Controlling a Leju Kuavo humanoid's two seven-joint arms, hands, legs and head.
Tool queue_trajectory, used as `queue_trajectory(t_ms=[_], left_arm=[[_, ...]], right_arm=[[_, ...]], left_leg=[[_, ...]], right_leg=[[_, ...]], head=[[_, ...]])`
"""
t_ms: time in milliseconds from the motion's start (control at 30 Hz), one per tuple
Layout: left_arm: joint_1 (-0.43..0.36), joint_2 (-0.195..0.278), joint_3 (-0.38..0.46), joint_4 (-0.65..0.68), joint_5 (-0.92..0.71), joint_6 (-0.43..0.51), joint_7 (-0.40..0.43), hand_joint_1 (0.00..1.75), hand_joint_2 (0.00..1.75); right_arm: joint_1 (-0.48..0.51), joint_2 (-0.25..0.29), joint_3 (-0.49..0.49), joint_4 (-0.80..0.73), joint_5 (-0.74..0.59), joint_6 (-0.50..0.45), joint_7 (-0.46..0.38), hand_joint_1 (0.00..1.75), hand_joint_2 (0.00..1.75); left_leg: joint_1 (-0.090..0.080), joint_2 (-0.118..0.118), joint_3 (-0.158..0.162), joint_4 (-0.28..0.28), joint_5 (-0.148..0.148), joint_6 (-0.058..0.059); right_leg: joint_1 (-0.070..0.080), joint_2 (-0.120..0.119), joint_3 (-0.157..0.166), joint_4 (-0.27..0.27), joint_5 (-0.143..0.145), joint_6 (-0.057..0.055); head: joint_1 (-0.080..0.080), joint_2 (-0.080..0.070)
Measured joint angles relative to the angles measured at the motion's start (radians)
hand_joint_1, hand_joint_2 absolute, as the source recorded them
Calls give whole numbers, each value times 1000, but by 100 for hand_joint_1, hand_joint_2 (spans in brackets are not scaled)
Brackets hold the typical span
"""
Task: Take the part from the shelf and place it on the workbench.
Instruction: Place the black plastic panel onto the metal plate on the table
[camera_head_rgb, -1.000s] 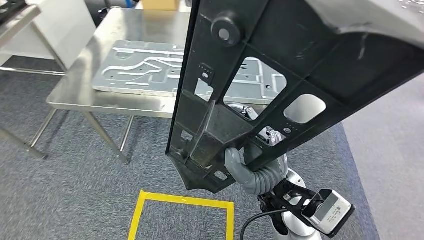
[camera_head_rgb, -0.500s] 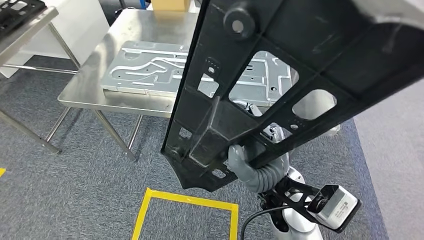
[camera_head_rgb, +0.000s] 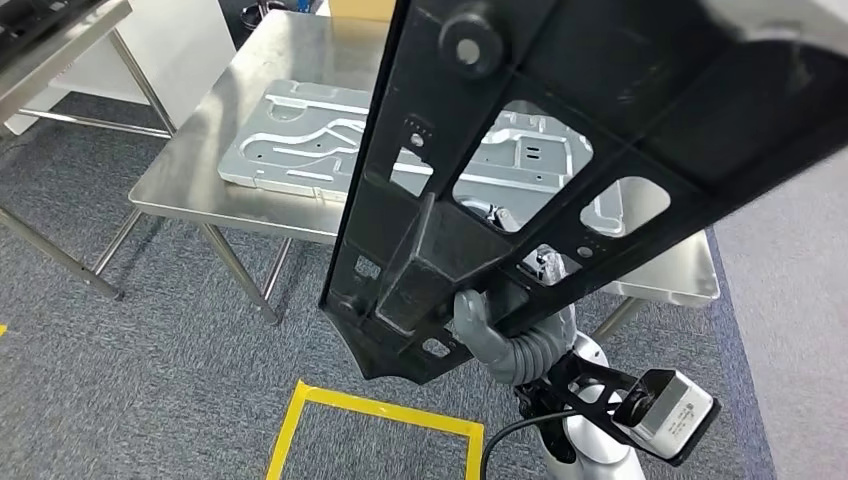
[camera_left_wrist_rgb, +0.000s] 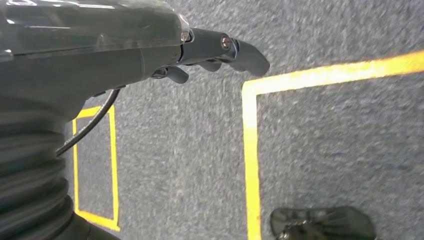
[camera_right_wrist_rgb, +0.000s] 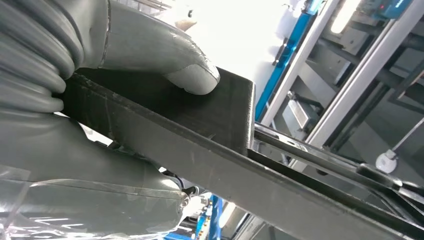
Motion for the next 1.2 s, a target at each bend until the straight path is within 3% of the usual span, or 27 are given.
queue_trajectory(t_ms=[67, 100, 133, 167, 233, 267, 300, 400, 467, 533, 600, 633, 667, 733, 767, 800, 900, 967, 1067, 1100, 1133, 1200], left_arm=[[0, 0, 0, 0, 0, 0, 0, 0, 175], [1, 0, 0, 0, -1, 0, 0, 0, 175], [2, 0, 0, 0, -1, 0, 0, 0, 175], [2, 0, 0, 0, -2, 0, 0, 0, 175], [3, -2, 0, 0, -3, 0, -1, 0, 175], [2, -4, 0, 0, -3, 0, -1, 0, 175], [1, -5, 0, 1, -3, 0, -1, 0, 175], [-1, -3, 0, 0, -5, 2, -2, 0, 175], [-4, -2, 0, 0, -6, 4, -2, 0, 175], [-5, -2, 0, 0, -8, 5, -2, 0, 175], [-2, -2, 0, 0, -8, 6, -2, 0, 175], [-1, -2, 0, 0, -8, 7, -2, 0, 175], [0, -2, 0, 0, -8, 7, -1, 0, 175], [1, -2, 0, 0, -6, 7, -1, 0, 175], [1, -2, 0, 1, -6, 6, -1, 0, 175], [1, -2, 0, 1, -5, 6, -1, 0, 175], [1, -2, 0, 1, -4, 6, -2, 0, 175], [-1, -2, 0, 1, -4, 6, -5, 0, 175], [-2, -1, 0, 0, -2, 6, -9, 0, 175], [-2, -1, 0, 0, -1, 6, -10, 0, 175], [-2, -1, 0, 0, 1, 6, -11, 0, 175], [-1, -1, 1, 0, 3, 5, -11, 0, 175]], right_arm=[[2, -1, 0, 0, 0, 0, 0, 175, 175], [3, -2, 0, 0, 0, 0, 0, 175, 175], [3, -2, 0, 0, 0, 0, 0, 175, 175], [3, -3, 0, 0, 0, 0, 0, 175, 175], [3, -4, 0, 1, 0, -1, -2, 175, 175], [4, -4, 0, 1, 0, -1, -4, 175, 175], [4, -5, 1, 2, 0, -2, -5, 175, 175], [1, -6, 2, 2, 0, -7, -10, 175, 175], [-2, -6, 4, 2, -2, -10, -11, 175, 175], [-3, -6, 5, 2, -3, -13, -12, 175, 175], [-3, -6, 6, 3, -3, -15, -12, 175, 175], [-2, -7, 6, 4, -3, -16, -12, 175, 175], [-2, -7, 6, 4, -3, -17, -12, 175, 175], [-3, -8, 6, 5, -3, -18, -12, 175, 175], [-3, -9, 6, 5, -3, -18, -12, 175, 175], [-3, -9, 6, 6, -3, -18, -12, 175, 175], [-4, -10, 6, 6, -3, -22, -11, 175, 175], [-5, -11, 6, 6, -3, -31, -12, 175, 175], [-3, -15, 5, 5, 8, -50, -20, 175, 175], [-1, -19, 3, 5, 19, -59, -25, 175, 175], [0, -22, 1, 2, 33, -67, -28, 175, 175], [1, -30, -6, -9, 66, -82, -33, 175, 175]], left_leg=[[-1, -5, 21, -1, -21, 3], [-1, -8, 36, -1, -32, 3], [-2, -11, 53, -2, -45, 2], [-2, -14, 72, -2, -58, 0], [-3, -19, 105, -6, -83, -5], [-3, -21, 116, -10, -94, -10], [-4, -22, 129, -12, -100, -16], [-6, -18, 150, 1, -90, -34], [-4, -12, 113, 76, -94, -42], [-1, -9, 34, 183, -140, -49], [2, -8, -31, 227, -182, -56], [4, -7, -44, 208, -172, -59], [6, -6, -46, 163, -131, -61], [8, 0, -39, 58, -19, -61], [7, 2, -38, 25, 17, -56], [4, 4, -40, 14, 35, -50], [2, 2, -42, 13, 38, -30], [5, 1, -37, 8, 38, -20], [4, 0, -34, 7, 32, -11], [3, 0, -32, 7, 30, -9], [2, -1, -30, 7, 28, -9], [0, -3, -21, 7, 24, -10]], right_leg=[[-1, 1, -92, 108, -34, 4], [-1, 1, -121, 122, -33, 4], [0, 2, -132, 101, -13, 1], [1, 2, -128, 52, 26, -4], [9, 6, -103, -74, 131, -19], [13, 8, -92, -114, 162, -27], [16, 11, -84, -137, 179, -33], [12, 14, -46, -163, 168, -46], [6, 13, -15, -177, 157, -55], [6, 12, 5, -181, 140, -61], [5, 15, 23, -180, 121, -60], [4, 16, 36, -180, 111, -58], [3, 16, 50, -179, 100, -56], [2, 15, 73, -175, 78, -47], [3, 15, 77, -172, 70, -42], [4, 16, 77, -170, 64, -37], [4, 15, 78, -165, 50, -20], [1, 14, 59, -119, 20, -10], [-2, 13, -50, 71, -56, 0], [-2, 13, -81, 113, -60, 0], [-2, 13, -92, 116, -41, -1], [1, 14, -56, 9, 41, -12]], head=[[0, 0], [0, 0], [0, 0], [0, 0], [0, 0], [0, 0], [0, 0], [-1, 0], [-3, 0], [-5, 0], [-5, 0], [-5, 0], [-5, 0], [-4, 0], [-6, 0], [-7, 0], [-8, 0], [-8, 0], [-6, 0], [-6, 0], [-6, 0], [-6, 0]])
